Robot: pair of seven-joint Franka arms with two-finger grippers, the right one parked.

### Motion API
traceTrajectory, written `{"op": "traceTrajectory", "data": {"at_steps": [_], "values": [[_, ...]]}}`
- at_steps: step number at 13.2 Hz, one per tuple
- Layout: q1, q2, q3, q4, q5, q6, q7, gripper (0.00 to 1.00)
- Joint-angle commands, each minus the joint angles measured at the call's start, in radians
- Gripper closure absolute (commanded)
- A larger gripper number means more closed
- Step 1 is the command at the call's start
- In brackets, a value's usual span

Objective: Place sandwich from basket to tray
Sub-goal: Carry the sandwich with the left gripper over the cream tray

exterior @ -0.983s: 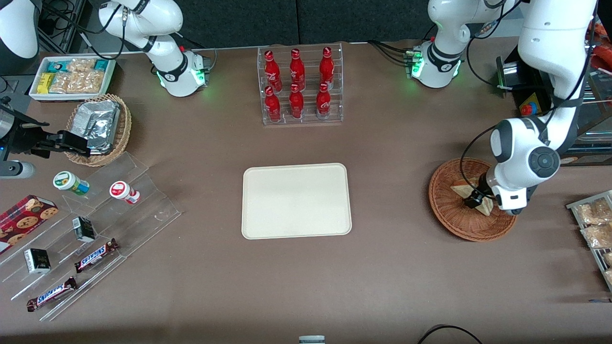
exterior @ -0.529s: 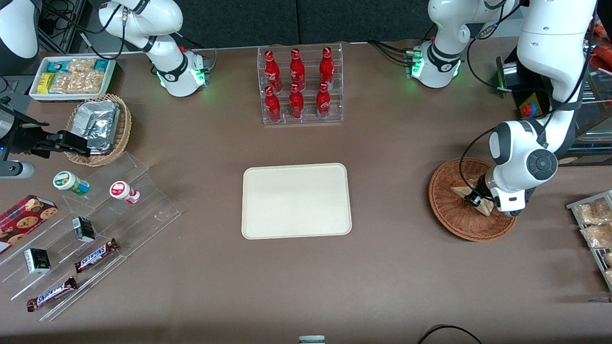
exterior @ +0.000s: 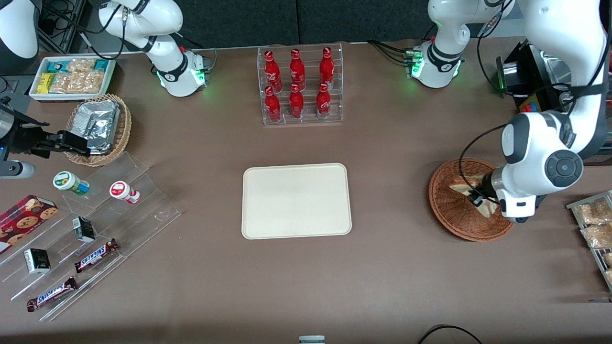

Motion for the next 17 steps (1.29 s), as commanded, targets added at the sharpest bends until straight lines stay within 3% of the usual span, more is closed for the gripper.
{"op": "traceTrajectory", "data": {"at_steps": [1,6,12,17], "values": [[-0.004,0.014,-0.080,0.127,-0.005,-0.127,-0.019,0.92],[-0.036,0.048,-0.294,0.203,-0.005,-0.122,-0.117,0.92],[-0.263,0.233,-0.297,0.406,0.006,-0.121,-0.089,0.91],[-0.419,0.403,-0.294,0.558,0.071,-0.072,-0.072,0.89]]}}
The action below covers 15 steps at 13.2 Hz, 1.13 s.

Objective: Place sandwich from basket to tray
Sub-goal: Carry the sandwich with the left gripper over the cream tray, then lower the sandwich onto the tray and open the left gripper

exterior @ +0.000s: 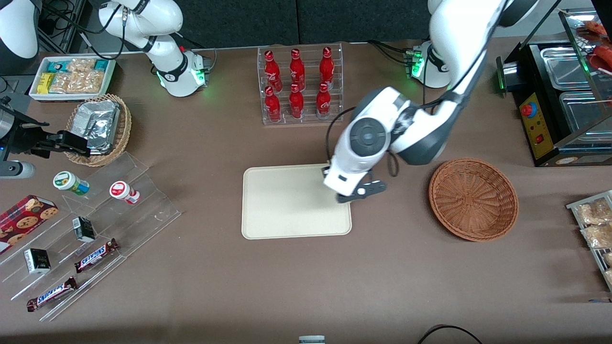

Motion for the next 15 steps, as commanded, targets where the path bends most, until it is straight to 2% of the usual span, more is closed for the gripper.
{"op": "traceTrajectory", "data": {"at_steps": [1,5,8,11,14,15], "values": [[-0.075,0.105,0.010,0.108,0.040,0.052,0.015,0.88],[-0.139,0.197,0.010,0.108,0.142,0.207,0.016,0.89],[-0.151,0.277,0.012,0.110,0.191,0.276,0.012,0.87],[-0.151,0.338,0.017,0.108,0.199,0.347,0.010,0.86],[-0.153,0.352,0.017,0.099,0.199,0.378,-0.016,0.77],[-0.153,0.350,0.017,0.099,0.198,0.378,-0.021,0.65]]}}
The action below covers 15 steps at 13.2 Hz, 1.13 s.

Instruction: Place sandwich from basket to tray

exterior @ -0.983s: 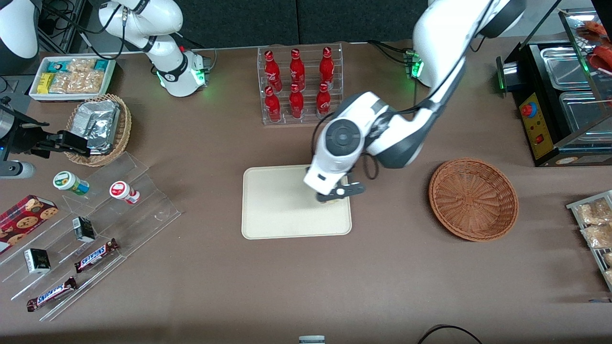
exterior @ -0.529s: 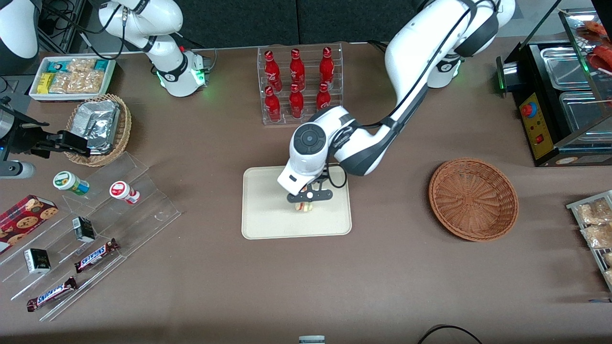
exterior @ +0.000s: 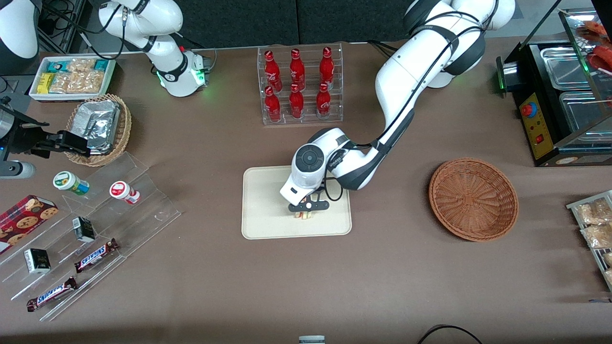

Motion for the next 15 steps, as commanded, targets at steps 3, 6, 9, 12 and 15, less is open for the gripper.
{"op": "traceTrajectory", "data": {"at_steps": [3,6,9,12,15], "values": [[-0.012,-0.029,0.006,0.032,0.021,-0.017,-0.021,0.00],[0.026,-0.117,0.005,0.033,0.007,-0.127,-0.019,0.00],[0.106,-0.269,-0.001,-0.031,0.001,-0.256,-0.002,0.00],[0.247,-0.456,-0.009,-0.268,-0.048,-0.249,0.128,0.00],[0.406,-0.634,-0.010,-0.469,-0.132,-0.238,0.353,0.00]]}}
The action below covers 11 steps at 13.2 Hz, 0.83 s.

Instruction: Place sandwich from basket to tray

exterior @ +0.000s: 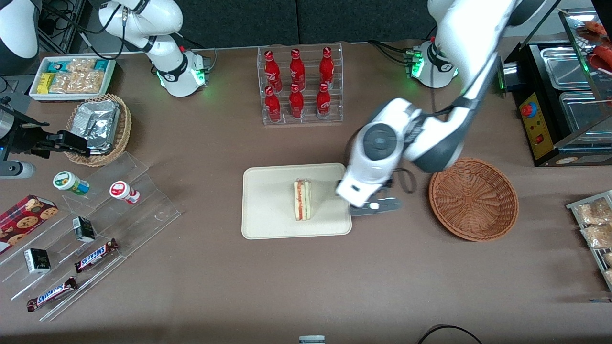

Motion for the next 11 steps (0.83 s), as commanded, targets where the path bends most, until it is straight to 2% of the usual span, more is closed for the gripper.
{"op": "traceTrajectory", "data": {"at_steps": [1,2,4,5,7,11], "values": [[0.126,-0.199,-0.011,-0.242,-0.056,0.037,0.155,0.00],[0.176,-0.234,-0.011,-0.287,-0.060,0.038,0.216,0.00],[0.288,-0.308,-0.010,-0.360,-0.122,0.037,0.404,0.00],[0.342,-0.341,-0.010,-0.388,-0.130,0.035,0.463,0.00],[0.407,-0.391,-0.005,-0.397,-0.138,0.018,0.519,0.00],[0.523,-0.504,-0.002,-0.367,-0.202,-0.079,0.647,0.00]]}}
